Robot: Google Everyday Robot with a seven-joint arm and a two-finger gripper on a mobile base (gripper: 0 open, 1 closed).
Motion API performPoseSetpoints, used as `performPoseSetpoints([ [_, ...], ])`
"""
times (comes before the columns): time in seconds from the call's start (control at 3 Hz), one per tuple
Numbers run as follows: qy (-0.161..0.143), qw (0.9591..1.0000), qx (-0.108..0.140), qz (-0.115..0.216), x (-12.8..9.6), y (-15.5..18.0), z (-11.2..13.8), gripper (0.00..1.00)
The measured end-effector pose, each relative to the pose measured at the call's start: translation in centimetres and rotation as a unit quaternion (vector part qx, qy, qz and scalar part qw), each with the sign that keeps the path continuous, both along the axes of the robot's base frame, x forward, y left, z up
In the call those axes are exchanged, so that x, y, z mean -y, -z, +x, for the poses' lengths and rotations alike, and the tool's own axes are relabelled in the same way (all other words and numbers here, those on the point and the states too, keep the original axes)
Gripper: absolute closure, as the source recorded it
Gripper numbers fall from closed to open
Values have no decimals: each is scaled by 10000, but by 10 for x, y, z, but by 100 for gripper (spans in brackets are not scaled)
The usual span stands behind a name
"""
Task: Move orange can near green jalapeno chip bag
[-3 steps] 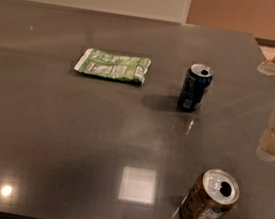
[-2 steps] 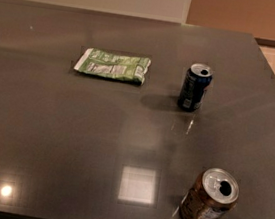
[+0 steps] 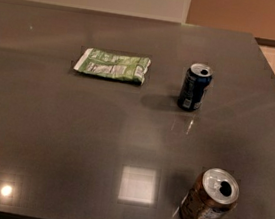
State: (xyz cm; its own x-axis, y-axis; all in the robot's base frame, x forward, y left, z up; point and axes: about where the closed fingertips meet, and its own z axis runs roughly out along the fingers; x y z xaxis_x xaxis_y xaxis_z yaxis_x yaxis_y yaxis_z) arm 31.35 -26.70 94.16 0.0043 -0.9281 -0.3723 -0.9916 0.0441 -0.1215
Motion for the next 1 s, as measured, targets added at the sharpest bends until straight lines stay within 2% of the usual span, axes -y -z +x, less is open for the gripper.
performPoseSetpoints([
  [0.33,-239,9991,22,350,-9,13,-11,0],
  [1.0,-431,9941,101,993,-50,16,-12,0],
])
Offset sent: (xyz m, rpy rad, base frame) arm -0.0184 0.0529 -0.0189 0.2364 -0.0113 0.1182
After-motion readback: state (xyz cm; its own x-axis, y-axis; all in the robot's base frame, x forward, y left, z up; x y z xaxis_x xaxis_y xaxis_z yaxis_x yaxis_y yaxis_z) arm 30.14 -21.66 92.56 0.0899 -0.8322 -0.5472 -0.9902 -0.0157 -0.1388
